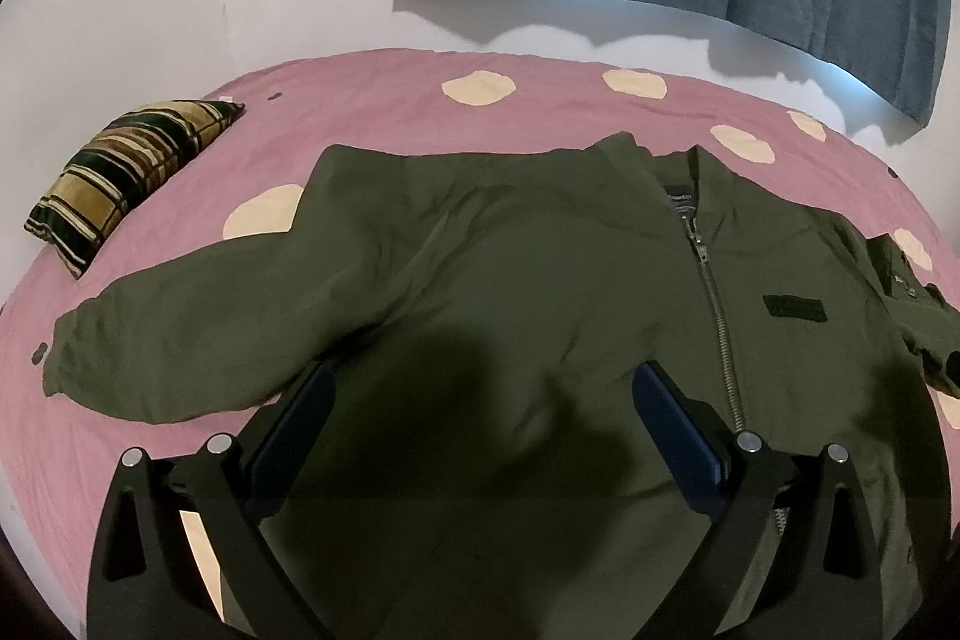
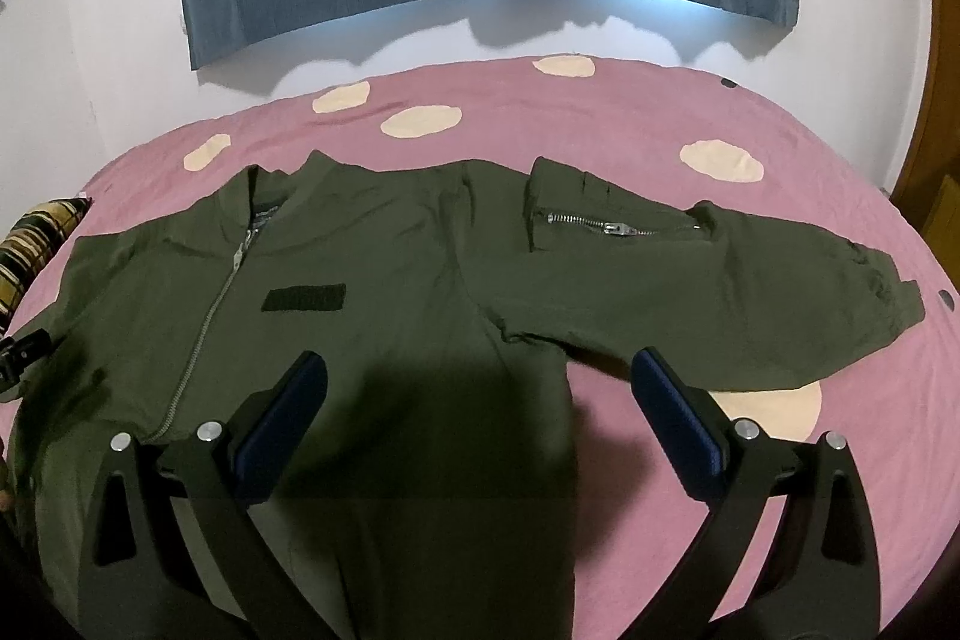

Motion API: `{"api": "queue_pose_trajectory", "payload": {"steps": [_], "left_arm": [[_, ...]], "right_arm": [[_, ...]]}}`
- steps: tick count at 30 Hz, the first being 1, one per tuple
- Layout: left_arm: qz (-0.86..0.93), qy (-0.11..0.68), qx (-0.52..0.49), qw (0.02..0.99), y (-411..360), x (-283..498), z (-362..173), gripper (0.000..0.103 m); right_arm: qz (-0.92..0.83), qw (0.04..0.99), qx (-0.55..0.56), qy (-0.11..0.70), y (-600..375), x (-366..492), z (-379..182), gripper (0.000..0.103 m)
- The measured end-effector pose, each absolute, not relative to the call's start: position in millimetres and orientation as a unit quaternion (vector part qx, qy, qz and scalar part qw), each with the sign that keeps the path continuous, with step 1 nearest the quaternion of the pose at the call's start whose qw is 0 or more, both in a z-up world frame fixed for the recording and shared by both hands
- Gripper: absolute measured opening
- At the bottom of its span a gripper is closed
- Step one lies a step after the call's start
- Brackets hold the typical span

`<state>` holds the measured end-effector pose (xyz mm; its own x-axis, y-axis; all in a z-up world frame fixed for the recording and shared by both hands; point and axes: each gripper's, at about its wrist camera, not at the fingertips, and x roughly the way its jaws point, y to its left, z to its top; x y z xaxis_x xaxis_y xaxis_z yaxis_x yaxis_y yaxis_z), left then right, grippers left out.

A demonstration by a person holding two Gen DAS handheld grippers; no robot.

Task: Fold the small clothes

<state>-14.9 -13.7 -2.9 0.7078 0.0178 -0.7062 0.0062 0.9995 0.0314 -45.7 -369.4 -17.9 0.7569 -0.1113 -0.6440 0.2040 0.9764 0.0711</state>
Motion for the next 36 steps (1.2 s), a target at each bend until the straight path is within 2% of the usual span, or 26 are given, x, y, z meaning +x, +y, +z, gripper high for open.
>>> {"api": "queue_pose_trajectory", "payload": {"steps": [36], "left_arm": [[0.001, 0.386, 0.008, 0.922, -12.0, -13.6, 0.9, 0.099]], "right_arm": [[-0.083, 0.932, 0.077, 0.345, -375.8, -44.4, -20.5, 0.101]]}}
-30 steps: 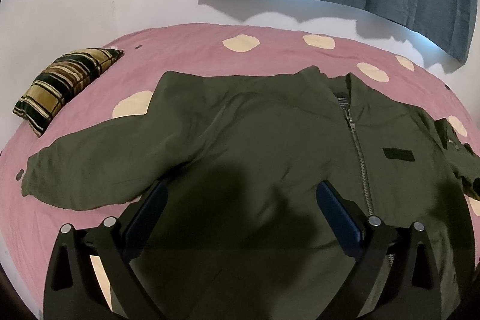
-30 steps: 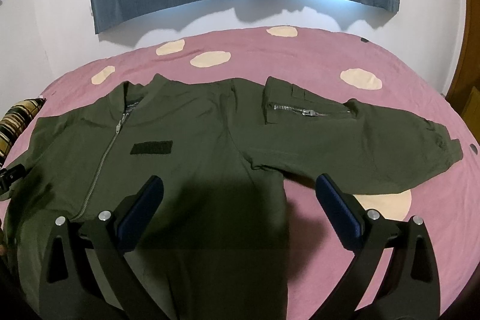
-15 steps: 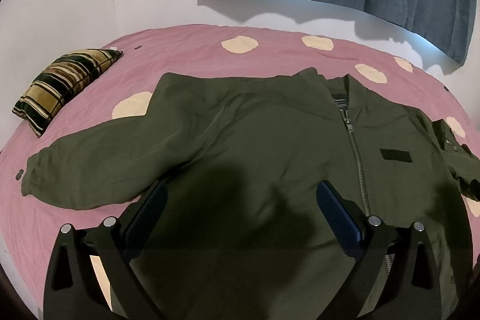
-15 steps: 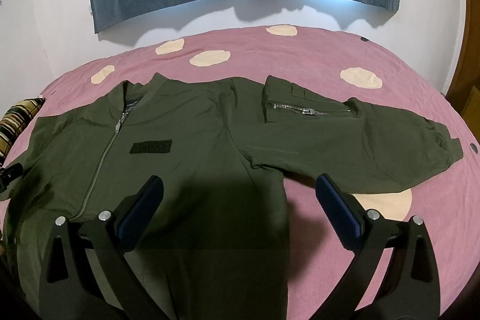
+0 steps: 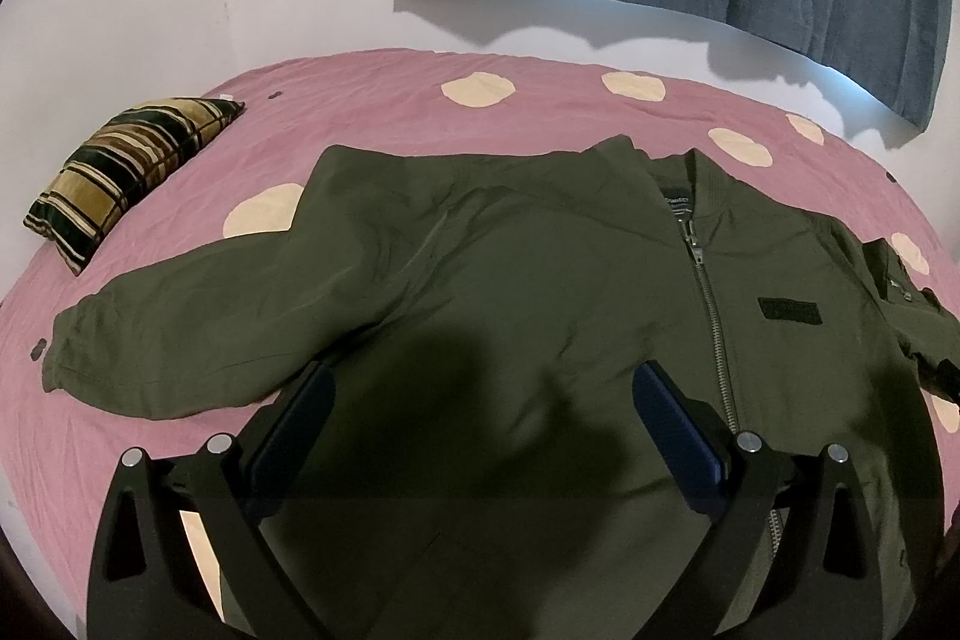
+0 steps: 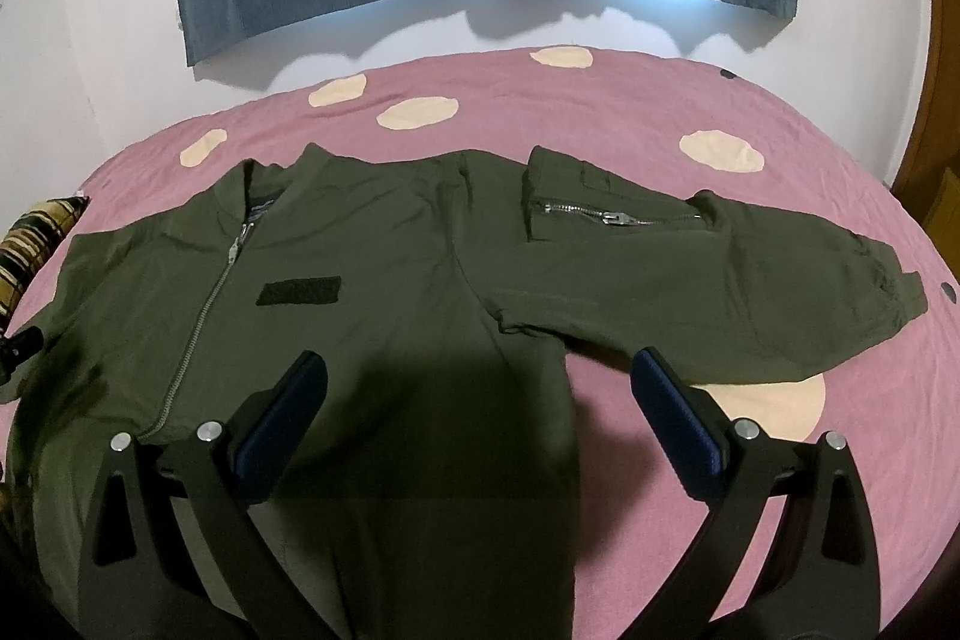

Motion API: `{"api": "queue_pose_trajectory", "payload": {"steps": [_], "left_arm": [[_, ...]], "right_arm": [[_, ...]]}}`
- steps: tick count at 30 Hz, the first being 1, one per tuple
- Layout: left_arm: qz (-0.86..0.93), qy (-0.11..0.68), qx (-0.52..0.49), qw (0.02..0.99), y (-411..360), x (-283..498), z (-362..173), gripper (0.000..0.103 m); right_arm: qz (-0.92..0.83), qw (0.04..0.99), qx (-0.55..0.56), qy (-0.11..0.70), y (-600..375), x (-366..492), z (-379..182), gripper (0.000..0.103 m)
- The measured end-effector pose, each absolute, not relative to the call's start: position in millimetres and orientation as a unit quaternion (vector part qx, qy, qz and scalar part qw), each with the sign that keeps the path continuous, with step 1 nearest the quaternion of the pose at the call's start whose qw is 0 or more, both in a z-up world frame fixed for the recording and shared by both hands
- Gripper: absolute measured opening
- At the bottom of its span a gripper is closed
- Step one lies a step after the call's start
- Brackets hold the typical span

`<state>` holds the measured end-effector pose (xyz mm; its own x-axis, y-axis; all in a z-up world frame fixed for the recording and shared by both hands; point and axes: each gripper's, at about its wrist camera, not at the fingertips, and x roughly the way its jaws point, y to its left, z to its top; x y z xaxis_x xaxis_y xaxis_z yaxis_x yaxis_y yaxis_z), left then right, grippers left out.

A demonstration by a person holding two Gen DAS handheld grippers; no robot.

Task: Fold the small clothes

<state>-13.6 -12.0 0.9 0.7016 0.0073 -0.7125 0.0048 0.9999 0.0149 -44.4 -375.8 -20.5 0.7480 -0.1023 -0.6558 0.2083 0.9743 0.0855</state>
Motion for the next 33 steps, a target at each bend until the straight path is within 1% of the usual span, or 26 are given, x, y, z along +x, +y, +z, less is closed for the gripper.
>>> {"api": "queue_pose_trajectory", "payload": {"steps": [4, 7, 11, 13, 14, 17, 18, 20, 21, 22, 23, 24, 26, 29, 30, 32, 33], "left_arm": [[-0.001, 0.387, 0.006, 0.922, -11.5, -14.0, 0.3, 0.099], [0.001, 0.389, 0.002, 0.921, -7.5, -12.7, -1.0, 0.099], [0.007, 0.391, -0.010, 0.920, 2.4, -9.0, -3.2, 0.099], [0.014, 0.391, -0.016, 0.920, 9.1, -5.9, -4.5, 0.099], [0.018, 0.391, -0.019, 0.920, 12.9, -4.2, -5.3, 0.099], [0.029, 0.393, -0.024, 0.919, 21.7, -0.3, -8.7, 0.099], [0.031, 0.395, -0.025, 0.918, 23.8, 0.6, -9.9, 0.099], [0.040, 0.401, -0.028, 0.915, 28.0, 3.3, -13.5, 0.099], [0.044, 0.405, -0.030, 0.913, 29.7, 4.7, -15.5, 0.099], [0.046, 0.407, -0.031, 0.912, 30.5, 5.7, -16.5, 0.099], [0.048, 0.409, -0.030, 0.911, 30.4, 6.3, -17.5, 0.099], [0.049, 0.411, -0.028, 0.910, 29.9, 6.7, -18.2, 0.099], [0.051, 0.414, -0.022, 0.909, 27.2, 7.5, -19.0, 0.099], [0.051, 0.415, -0.017, 0.908, 23.9, 7.3, -19.5, 0.099], [0.050, 0.416, -0.016, 0.908, 23.4, 7.0, -19.6, 0.099], [0.050, 0.416, -0.012, 0.908, 21.3, 6.5, -19.7, 0.099], [0.049, 0.416, -0.011, 0.908, 20.6, 6.6, -19.7, 0.099]], "right_arm": [[-0.079, 0.928, 0.108, 0.349, -393.6, -44.1, -18.9, 0.101], [-0.089, 0.922, 0.148, 0.348, -426.5, -47.7, -15.5, 0.101], [-0.129, 0.914, 0.213, 0.321, -498.0, -67.1, -8.4, 0.101], [-0.173, 0.902, 0.261, 0.296, -556.7, -87.9, -8.6, 0.101], [-0.182, 0.898, 0.273, 0.292, -570.1, -92.4, -9.6, 0.101], [-0.228, 0.863, 0.357, 0.274, -644.2, -114.8, -24.3, 0.101], [-0.242, 0.844, 0.400, 0.264, -675.1, -124.6, -34.8, 0.101], [-0.259, 0.820, 0.445, 0.249, -707.9, -135.3, -47.8, 0.098], [-0.261, 0.814, 0.459, 0.242, -716.4, -138.3, -52.1, 0.093], [-0.261, 0.808, 0.474, 0.235, -726.5, -140.1, -57.0, 0.084], [-0.257, 0.802, 0.488, 0.230, -732.1, -141.2, -61.5, 0.080], [-0.247, 0.795, 0.507, 0.225, -738.6, -140.2, -67.8, 0.078], [-0.234, 0.785, 0.528, 0.224, -743.8, -135.6, -77.1, 0.078], [-0.242, 0.776, 0.535, 0.230, -743.4, -129.5, -86.3, 0.078], [-0.246, 0.778, 0.531, 0.230, -740.8, -128.3, -85.0, 0.077], [-0.256, 0.783, 0.511, 0.245, -739.0, -120.6, -79.7, 0.060], [-0.264, 0.787, 0.495, 0.256, -736.7, -119.0, -78.0, 0.040]]}}
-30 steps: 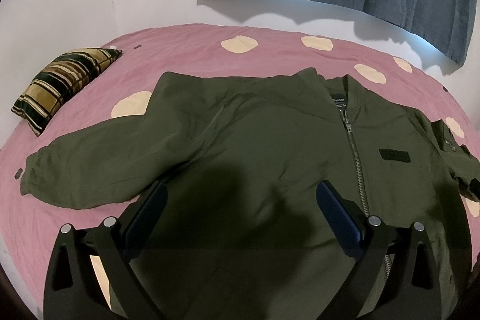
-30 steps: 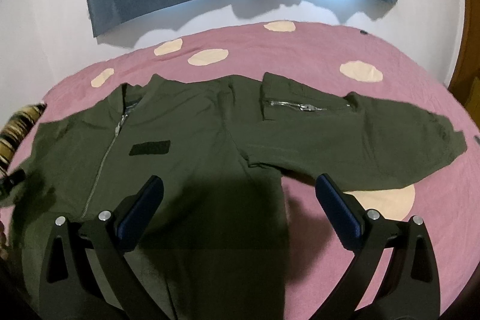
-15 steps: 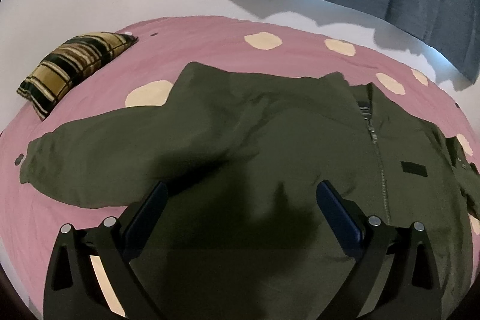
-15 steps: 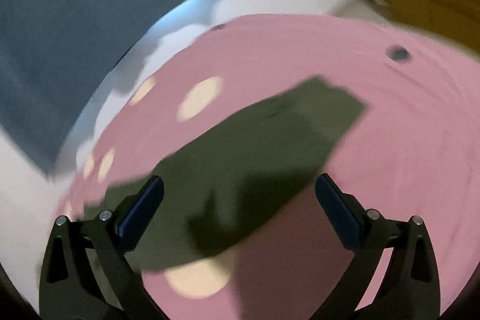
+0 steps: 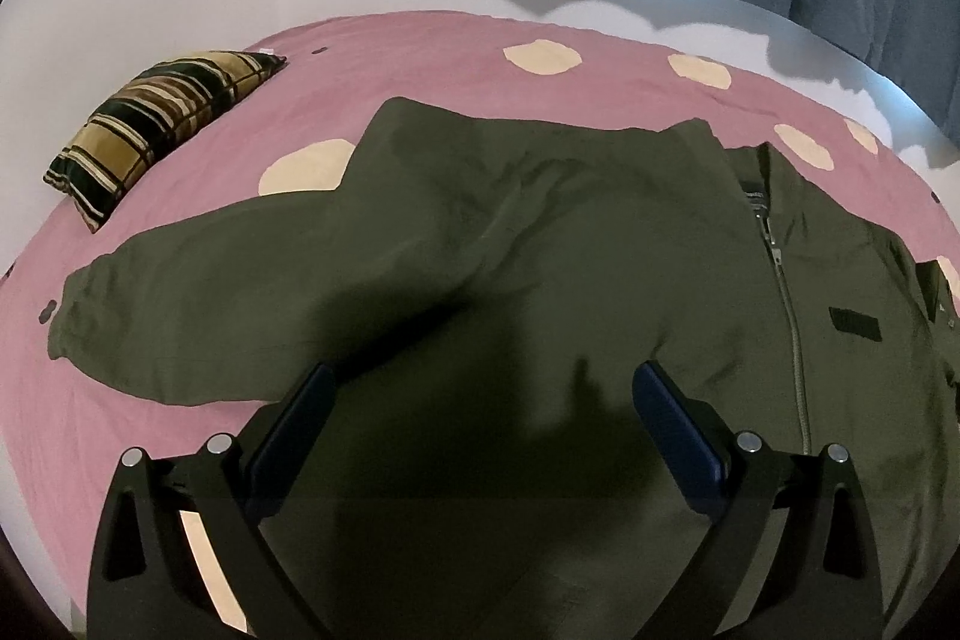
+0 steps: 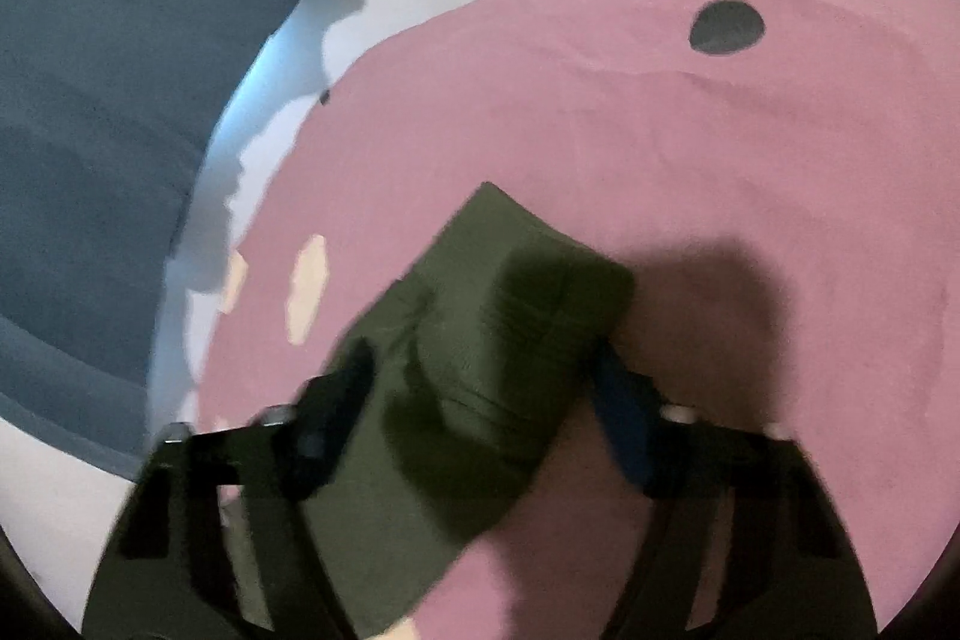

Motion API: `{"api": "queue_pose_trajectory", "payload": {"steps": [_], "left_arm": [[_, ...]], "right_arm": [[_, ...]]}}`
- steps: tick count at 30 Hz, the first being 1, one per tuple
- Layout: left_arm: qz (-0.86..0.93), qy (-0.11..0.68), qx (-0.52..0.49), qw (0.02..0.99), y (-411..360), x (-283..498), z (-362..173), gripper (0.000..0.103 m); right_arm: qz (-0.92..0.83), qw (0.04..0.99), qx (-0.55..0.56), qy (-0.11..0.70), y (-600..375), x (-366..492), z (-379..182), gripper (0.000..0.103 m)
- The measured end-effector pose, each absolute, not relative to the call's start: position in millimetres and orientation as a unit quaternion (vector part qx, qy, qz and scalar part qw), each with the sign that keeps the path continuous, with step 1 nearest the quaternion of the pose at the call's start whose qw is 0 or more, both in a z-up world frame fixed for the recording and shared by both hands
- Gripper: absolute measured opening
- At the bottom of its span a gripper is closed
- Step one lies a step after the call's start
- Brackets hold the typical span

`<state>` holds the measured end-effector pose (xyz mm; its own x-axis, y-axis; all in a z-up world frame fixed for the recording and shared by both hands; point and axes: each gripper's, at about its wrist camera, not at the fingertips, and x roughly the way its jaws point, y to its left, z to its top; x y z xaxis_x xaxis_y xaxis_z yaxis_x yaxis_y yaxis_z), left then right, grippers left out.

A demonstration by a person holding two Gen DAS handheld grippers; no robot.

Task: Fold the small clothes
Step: 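Grasp the jacket sleeve cuff with the right gripper and lift it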

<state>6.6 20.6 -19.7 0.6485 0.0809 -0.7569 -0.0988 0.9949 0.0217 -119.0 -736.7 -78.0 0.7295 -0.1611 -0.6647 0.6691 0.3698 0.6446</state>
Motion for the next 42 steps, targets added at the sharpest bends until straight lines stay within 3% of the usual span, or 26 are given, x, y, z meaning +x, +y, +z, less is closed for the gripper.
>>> {"api": "queue_pose_trajectory", "payload": {"steps": [3, 6, 16, 23, 29, 31, 32, 36, 42], "left_arm": [[0.048, 0.417, -0.011, 0.908, 19.1, 6.3, -19.9, 0.099], [0.048, 0.416, -0.012, 0.908, 19.5, 5.1, -19.0, 0.099], [0.048, 0.417, -0.020, 0.908, 29.6, 3.4, -18.9, 0.099], [0.047, 0.416, -0.030, 0.908, 40.0, 4.3, -19.3, 0.099], [0.038, 0.432, -0.063, 0.899, 56.3, 4.4, -19.0, 0.099], [0.045, 0.427, -0.063, 0.901, 61.8, 2.8, -15.6, 0.099], [0.047, 0.425, -0.066, 0.902, 64.7, 2.3, -13.6, 0.099], [0.044, 0.410, -0.076, 0.908, 75.0, -1.0, -1.3, 0.099], [0.033, 0.405, -0.069, 0.911, 75.2, -3.6, 4.5, 0.099]], "right_arm": [[-0.262, 0.786, 0.497, 0.258, -747.7, -124.0, -82.3, 0.019], [-0.261, 0.783, 0.513, 0.235, -757.3, -136.7, -82.4, 0.012], [-0.271, 0.793, 0.516, 0.178, -738.7, -179.3, -66.9, 0.011], [-0.207, 0.860, 0.443, 0.143, -680.5, -159.0, 21.6, 0.011], [-0.090, 0.921, 0.346, 0.152, -571.1, -86.0, 97.5, 0.010], [-0.053, 0.930, 0.324, 0.163, -537.1, -62.0, 109.5, 0.000], [-0.033, 0.934, 0.314, 0.168, -519.2, -51.3, 114.2, 0.000], [0.037, 0.943, 0.258, 0.209, -433.3, 2.7, 119.2, 0.000], [0.099, 0.919, 0.264, 0.277, -379.7, 33.8, 79.3, 0.000]]}}
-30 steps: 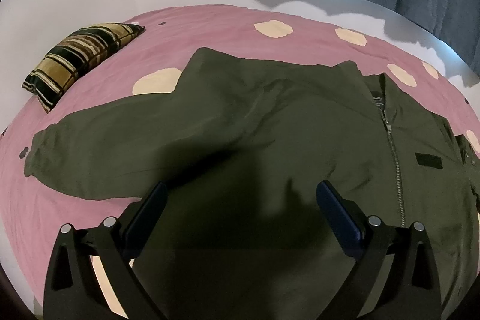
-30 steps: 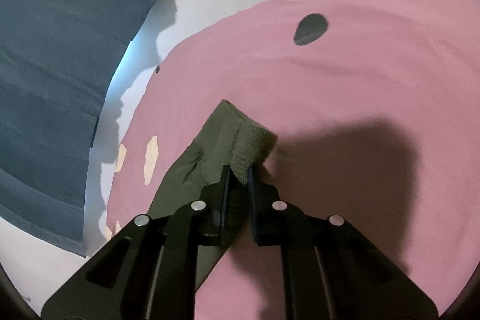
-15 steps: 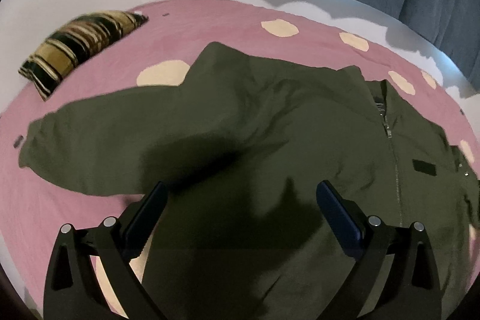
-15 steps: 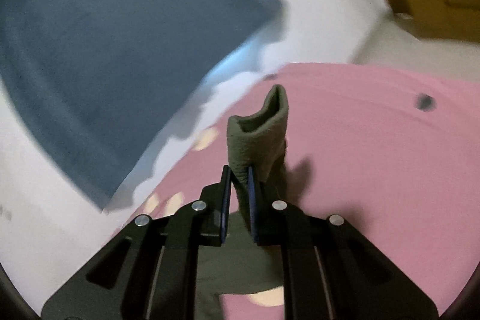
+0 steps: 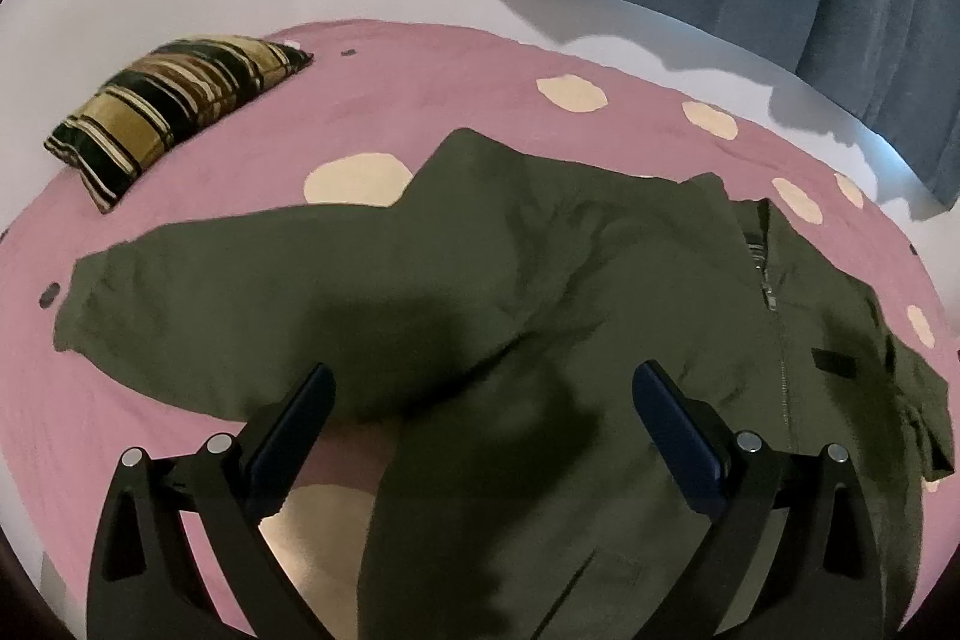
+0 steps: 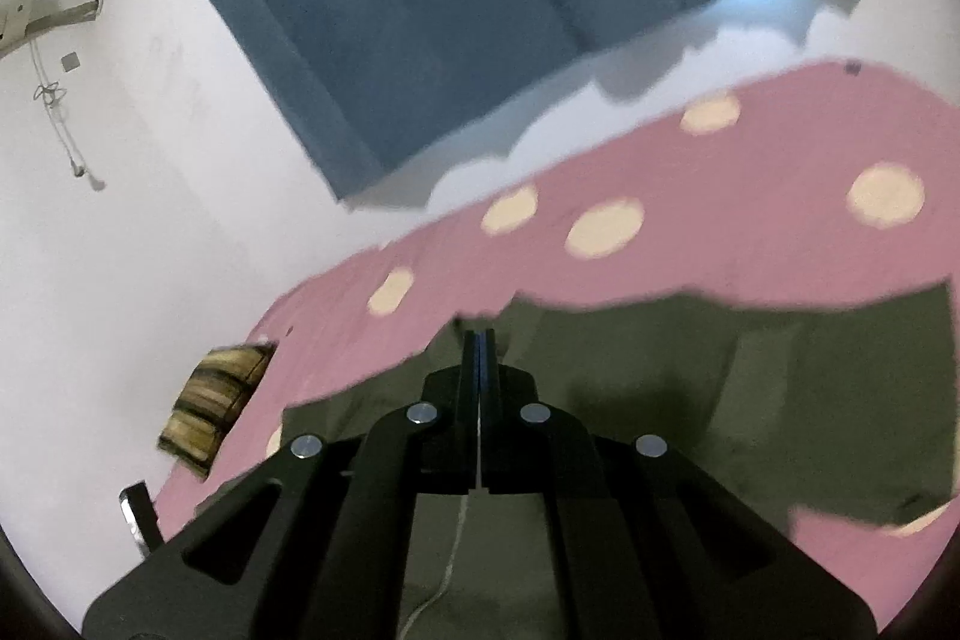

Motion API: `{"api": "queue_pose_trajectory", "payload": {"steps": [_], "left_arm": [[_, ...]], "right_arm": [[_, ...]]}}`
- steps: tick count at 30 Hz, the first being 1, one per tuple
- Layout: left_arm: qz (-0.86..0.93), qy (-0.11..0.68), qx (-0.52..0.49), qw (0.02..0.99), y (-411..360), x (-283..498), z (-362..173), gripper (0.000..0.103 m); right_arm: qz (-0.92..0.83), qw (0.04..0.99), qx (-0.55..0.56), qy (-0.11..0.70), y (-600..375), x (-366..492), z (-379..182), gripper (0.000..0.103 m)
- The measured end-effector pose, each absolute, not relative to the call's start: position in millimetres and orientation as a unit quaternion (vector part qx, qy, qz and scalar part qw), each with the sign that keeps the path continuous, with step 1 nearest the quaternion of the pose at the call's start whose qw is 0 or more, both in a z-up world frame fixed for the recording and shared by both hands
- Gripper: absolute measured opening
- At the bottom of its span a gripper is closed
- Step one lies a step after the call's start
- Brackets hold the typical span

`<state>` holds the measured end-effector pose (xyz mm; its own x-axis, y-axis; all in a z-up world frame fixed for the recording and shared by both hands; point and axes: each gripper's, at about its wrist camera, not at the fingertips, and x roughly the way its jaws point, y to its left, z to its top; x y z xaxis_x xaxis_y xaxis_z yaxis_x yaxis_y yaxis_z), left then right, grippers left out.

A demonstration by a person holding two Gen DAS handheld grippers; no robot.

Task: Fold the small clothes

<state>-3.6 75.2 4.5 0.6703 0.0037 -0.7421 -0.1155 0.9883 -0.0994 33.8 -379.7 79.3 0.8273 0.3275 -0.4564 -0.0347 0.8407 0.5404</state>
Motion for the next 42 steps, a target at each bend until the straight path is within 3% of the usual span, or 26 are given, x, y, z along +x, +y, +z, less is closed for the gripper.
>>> {"api": "queue_pose_trajectory", "payload": {"steps": [2, 4, 6, 11, 16, 22, 24, 30, 33, 35, 37, 42], "left_arm": [[0.027, 0.408, -0.070, 0.910, 74.7, -2.4, 2.6, 0.099], [0.023, 0.410, -0.068, 0.909, 72.7, -1.8, 0.5, 0.099], [0.019, 0.415, -0.067, 0.907, 69.8, -0.8, -2.4, 0.099], [0.010, 0.426, -0.060, 0.903, 61.1, -0.7, -9.3, 0.099], [0.009, 0.433, -0.054, 0.900, 56.7, -0.9, -15.0, 0.099], [0.010, 0.443, -0.049, 0.895, 53.8, 0.7, -22.6, 0.099], [0.009, 0.445, -0.047, 0.894, 53.1, 1.6, -24.3, 0.099], [0.008, 0.452, -0.047, 0.891, 52.5, 2.9, -28.4, 0.099], [0.007, 0.453, -0.048, 0.890, 52.5, 3.0, -28.9, 0.099], [0.007, 0.453, -0.048, 0.890, 52.2, 3.2, -29.0, 0.099], [0.007, 0.453, -0.048, 0.890, 52.4, 3.1, -29.1, 0.099], [0.007, 0.456, -0.048, 0.889, 52.5, 4.1, -30.2, 0.099]], "right_arm": [[0.089, 0.913, 0.266, 0.295, -373.1, 32.4, 66.8, 0.005], [0.054, 0.911, 0.240, 0.331, -381.0, 36.6, 50.6, 0.041], [0.004, 0.912, 0.207, 0.355, -391.3, 30.3, 30.3, 0.056], [-0.058, 0.893, 0.157, 0.417, -408.4, 48.3, -13.8, 0.056], [-0.087, 0.892, 0.084, 0.435, -401.5, 64.0, -37.6, 0.068], [-0.117, 0.877, 0.040, 0.464, -408.7, 87.5, -63.3, 0.071], [-0.111, 0.871, 0.049, 0.476, -417.6, 91.7, -71.4, 0.071], [-0.083, 0.875, 0.101, 0.466, -438.7, 76.0, -66.6, 0.058], [-0.066, 0.875, 0.157, 0.454, -455.3, 65.1, -62.1, 0.030], [-0.060, 0.873, 0.192, 0.445, -465.8, 58.3, -59.0, 0.026], [-0.049, 0.868, 0.229, 0.438, -476.1, 53.1, -59.1, 0.009], [-0.026, 0.856, 0.289, 0.428, -487.3, 46.4, -59.4, 0.007]]}}
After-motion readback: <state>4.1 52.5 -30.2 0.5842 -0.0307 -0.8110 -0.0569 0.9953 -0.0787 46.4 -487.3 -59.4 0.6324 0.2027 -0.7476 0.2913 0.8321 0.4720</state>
